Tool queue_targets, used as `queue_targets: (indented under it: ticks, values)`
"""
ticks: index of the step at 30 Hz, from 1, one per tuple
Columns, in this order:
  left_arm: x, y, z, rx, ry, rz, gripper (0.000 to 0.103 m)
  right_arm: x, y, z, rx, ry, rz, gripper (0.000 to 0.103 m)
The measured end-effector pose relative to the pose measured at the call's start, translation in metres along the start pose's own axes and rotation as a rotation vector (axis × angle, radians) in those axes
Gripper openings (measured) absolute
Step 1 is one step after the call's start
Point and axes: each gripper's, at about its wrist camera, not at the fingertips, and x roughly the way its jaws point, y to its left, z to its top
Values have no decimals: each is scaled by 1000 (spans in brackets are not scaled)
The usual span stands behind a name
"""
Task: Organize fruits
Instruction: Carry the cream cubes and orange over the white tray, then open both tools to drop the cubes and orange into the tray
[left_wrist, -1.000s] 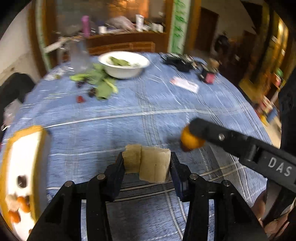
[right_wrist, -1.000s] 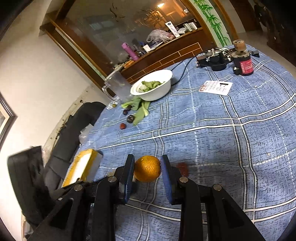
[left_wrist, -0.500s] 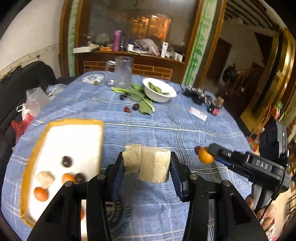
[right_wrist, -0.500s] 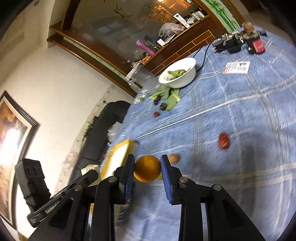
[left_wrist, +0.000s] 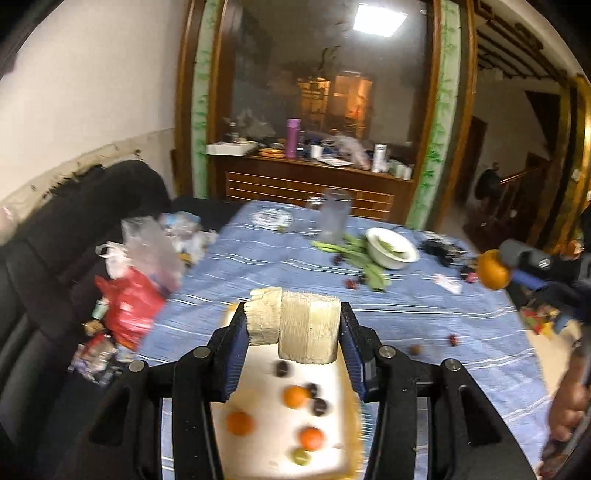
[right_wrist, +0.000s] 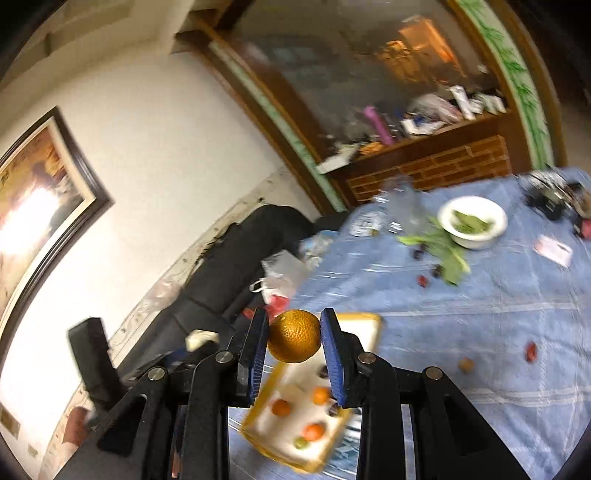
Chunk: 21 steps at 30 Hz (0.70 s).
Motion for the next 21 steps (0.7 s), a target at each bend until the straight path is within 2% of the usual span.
queue_targets:
  ticks: [2, 4, 9, 15, 21]
  values:
    - [18, 15, -7, -15, 41, 30, 45, 22, 15, -2, -36, 33, -9, 32]
    - [43, 26, -19, -38, 106, 32, 45, 58, 23, -19, -62, 110, -29, 32]
    - [108, 45, -59, -80, 259, 47, 45, 134, 1, -75, -54, 276, -108, 32]
    - [147, 53, -86, -99, 340, 84, 45, 188, -27, -109, -100, 366, -229, 32]
    - [141, 50, -100, -109, 344, 116, 45, 209, -31, -125, -154, 398, -272, 32]
